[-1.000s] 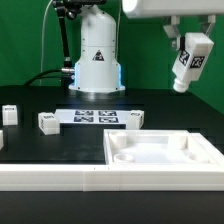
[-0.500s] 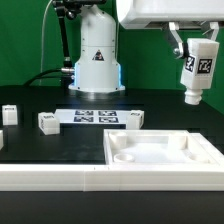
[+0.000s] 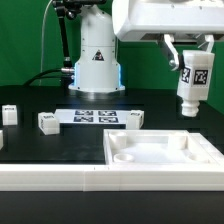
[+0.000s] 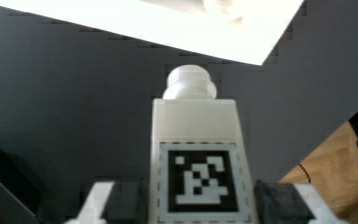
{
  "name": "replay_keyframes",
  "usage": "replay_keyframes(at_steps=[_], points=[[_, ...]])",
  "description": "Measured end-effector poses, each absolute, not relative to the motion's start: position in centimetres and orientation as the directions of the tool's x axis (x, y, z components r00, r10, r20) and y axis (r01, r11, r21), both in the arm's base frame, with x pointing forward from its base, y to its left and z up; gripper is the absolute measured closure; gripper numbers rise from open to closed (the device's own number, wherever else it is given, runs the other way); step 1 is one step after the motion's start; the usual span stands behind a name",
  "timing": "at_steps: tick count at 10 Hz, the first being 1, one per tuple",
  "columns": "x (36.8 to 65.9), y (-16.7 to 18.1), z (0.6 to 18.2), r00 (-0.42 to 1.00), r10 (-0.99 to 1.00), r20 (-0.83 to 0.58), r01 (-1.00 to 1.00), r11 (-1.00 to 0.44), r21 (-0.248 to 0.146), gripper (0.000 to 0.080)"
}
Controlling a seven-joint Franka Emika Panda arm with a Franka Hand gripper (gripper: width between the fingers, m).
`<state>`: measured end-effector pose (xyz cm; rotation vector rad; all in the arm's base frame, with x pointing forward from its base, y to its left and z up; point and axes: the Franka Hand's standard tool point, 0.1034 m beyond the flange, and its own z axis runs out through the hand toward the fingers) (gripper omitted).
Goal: Assemble one leg
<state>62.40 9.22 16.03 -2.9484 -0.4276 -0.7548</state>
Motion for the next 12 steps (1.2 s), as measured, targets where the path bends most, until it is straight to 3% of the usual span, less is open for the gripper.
replay_keyframes(at_steps=[6, 12], points=[[61.2, 10.4, 9.7, 0.874, 0.246, 0.419, 0.285, -0.958, -0.032, 0.0508], [60.7, 11.6, 8.6, 0.872, 0.256, 0.417, 0.297, -0.954, -0.036, 0.0508]])
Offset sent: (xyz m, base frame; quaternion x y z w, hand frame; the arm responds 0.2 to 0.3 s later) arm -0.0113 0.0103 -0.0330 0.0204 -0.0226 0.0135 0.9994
